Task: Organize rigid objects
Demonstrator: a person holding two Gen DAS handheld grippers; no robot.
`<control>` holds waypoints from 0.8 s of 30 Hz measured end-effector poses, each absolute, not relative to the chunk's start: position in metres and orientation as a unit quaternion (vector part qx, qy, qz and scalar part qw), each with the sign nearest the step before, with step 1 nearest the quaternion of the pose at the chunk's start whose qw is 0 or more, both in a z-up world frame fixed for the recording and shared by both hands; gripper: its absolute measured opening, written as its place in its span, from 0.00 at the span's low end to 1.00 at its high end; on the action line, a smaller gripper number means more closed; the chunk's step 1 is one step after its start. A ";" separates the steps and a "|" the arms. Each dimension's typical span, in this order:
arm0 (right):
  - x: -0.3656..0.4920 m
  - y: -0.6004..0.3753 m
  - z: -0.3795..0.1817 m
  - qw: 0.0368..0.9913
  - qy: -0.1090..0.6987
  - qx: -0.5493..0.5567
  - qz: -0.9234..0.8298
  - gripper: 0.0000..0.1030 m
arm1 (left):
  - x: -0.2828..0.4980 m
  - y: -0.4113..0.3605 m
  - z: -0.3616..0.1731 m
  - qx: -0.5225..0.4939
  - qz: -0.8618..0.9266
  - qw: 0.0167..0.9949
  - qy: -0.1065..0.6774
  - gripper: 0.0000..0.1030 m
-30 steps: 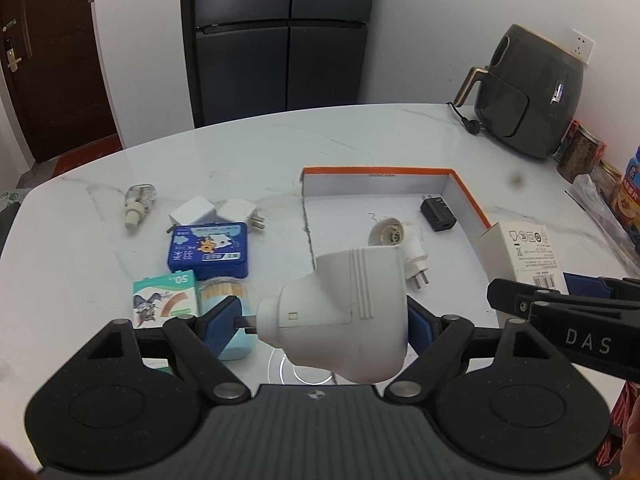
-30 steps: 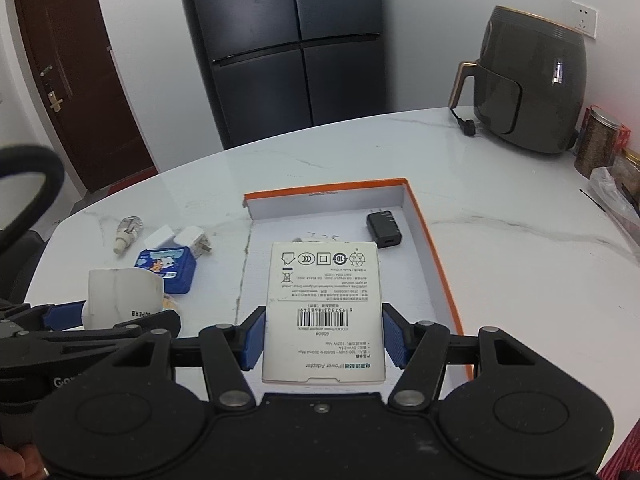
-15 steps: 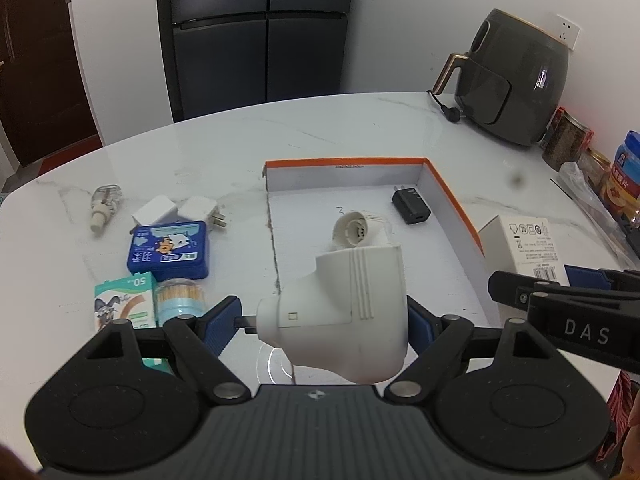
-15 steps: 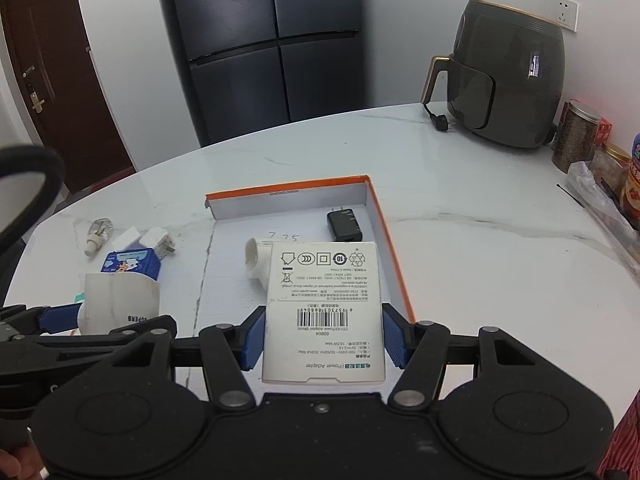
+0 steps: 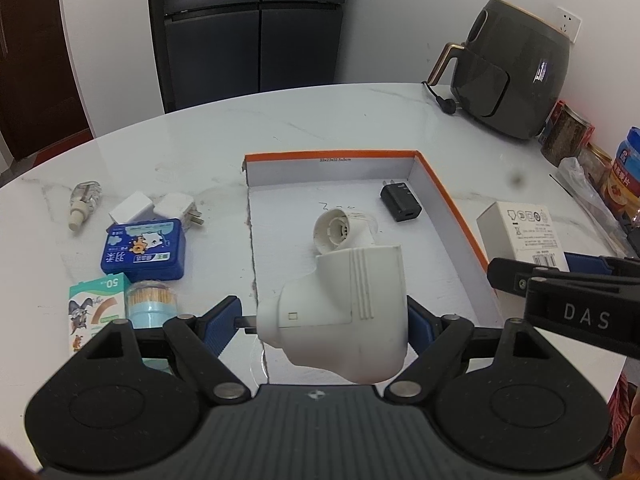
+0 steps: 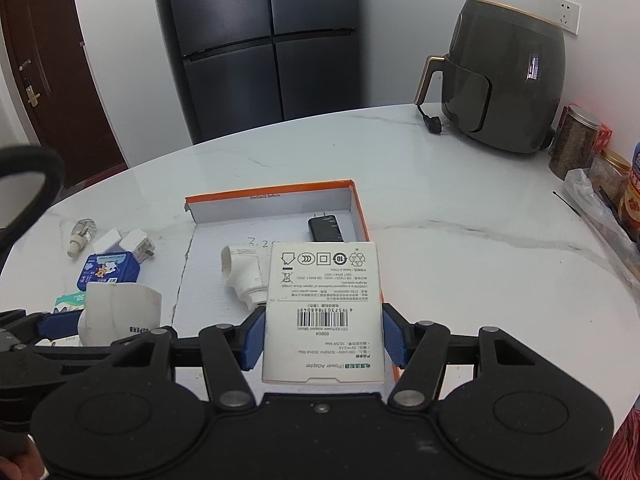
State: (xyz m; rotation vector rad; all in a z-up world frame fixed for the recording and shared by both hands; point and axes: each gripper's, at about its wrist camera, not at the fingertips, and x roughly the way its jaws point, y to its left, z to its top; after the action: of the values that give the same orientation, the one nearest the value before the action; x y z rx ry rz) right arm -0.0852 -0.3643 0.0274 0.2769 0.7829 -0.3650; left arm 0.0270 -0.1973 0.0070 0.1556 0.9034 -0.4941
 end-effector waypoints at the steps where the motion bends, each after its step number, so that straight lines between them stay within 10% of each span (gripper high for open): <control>1: -0.084 -0.365 0.027 0.899 0.378 0.133 -0.175 0.69 | 0.027 -0.198 0.006 0.074 -0.236 0.867 0.433 0.83; 24: -0.048 -0.387 0.007 0.896 0.395 0.124 -0.158 0.69 | 0.041 -0.227 -0.018 0.087 -0.245 0.852 0.455 0.83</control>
State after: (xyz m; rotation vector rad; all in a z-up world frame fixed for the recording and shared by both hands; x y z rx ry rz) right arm -0.0481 -0.3873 0.0067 0.2569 0.8192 -0.3280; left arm 0.0413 -0.2271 -0.0178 0.1833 0.9569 -0.5155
